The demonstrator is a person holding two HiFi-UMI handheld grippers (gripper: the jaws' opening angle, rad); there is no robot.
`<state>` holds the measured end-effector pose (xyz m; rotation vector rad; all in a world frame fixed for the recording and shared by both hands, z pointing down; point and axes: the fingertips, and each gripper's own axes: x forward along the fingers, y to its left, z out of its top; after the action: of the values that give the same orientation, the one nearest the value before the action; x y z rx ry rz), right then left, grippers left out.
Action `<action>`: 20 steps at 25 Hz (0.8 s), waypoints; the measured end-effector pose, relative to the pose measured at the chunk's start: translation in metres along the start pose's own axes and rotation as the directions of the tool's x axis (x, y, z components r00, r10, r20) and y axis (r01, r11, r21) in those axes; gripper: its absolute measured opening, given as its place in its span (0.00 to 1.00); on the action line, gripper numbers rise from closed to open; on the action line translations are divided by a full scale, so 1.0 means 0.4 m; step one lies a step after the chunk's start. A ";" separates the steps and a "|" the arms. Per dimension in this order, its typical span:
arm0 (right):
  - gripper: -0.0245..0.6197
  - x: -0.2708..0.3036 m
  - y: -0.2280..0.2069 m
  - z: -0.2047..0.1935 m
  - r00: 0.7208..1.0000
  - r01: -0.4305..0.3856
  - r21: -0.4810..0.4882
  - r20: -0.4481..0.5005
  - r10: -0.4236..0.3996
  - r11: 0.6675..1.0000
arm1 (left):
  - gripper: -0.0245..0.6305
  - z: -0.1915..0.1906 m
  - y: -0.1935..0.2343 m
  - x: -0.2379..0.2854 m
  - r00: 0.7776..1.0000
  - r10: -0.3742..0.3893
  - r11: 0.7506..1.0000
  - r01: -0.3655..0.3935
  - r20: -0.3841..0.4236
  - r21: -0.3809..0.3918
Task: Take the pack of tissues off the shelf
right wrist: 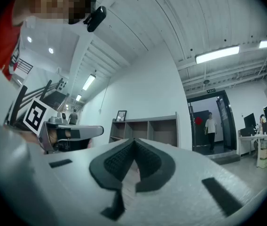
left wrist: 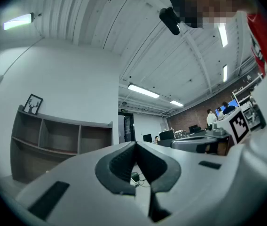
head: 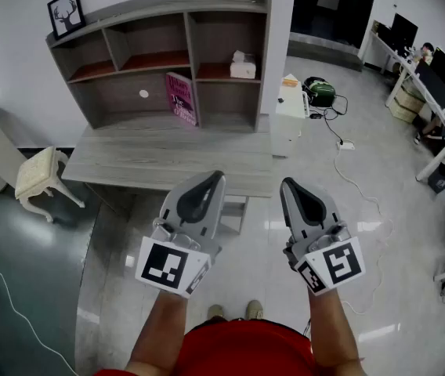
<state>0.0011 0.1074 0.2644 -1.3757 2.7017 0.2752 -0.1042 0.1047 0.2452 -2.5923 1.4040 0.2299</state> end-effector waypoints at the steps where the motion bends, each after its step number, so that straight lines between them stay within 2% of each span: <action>1: 0.04 0.002 0.005 0.001 1.000 0.001 -0.001 -0.001 -0.001 1.000 | 0.05 -0.002 0.003 -0.005 1.000 -0.004 1.000 0.004 -0.005 -0.003; 9: 0.04 0.021 0.043 0.005 1.000 0.016 -0.012 -0.004 -0.016 1.000 | 0.05 0.009 0.038 -0.034 1.000 -0.015 1.000 0.015 0.007 -0.011; 12: 0.04 0.041 0.058 0.003 1.000 0.021 -0.001 0.001 -0.021 1.000 | 0.05 -0.009 0.063 -0.049 1.000 -0.024 0.999 0.024 -0.016 -0.030; 15: 0.05 0.059 0.070 0.000 0.999 0.033 0.019 0.007 -0.033 0.999 | 0.05 0.000 0.093 -0.053 1.000 -0.020 0.999 0.021 0.008 -0.031; 20: 0.05 0.078 0.075 -0.010 0.998 0.057 -0.001 -0.006 -0.057 0.998 | 0.05 -0.004 0.125 -0.043 0.999 -0.032 0.999 0.033 0.021 -0.040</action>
<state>-0.0415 0.0991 0.2666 -1.4541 2.6622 0.2674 -0.1553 0.0914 0.2462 -2.6352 1.3634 0.2824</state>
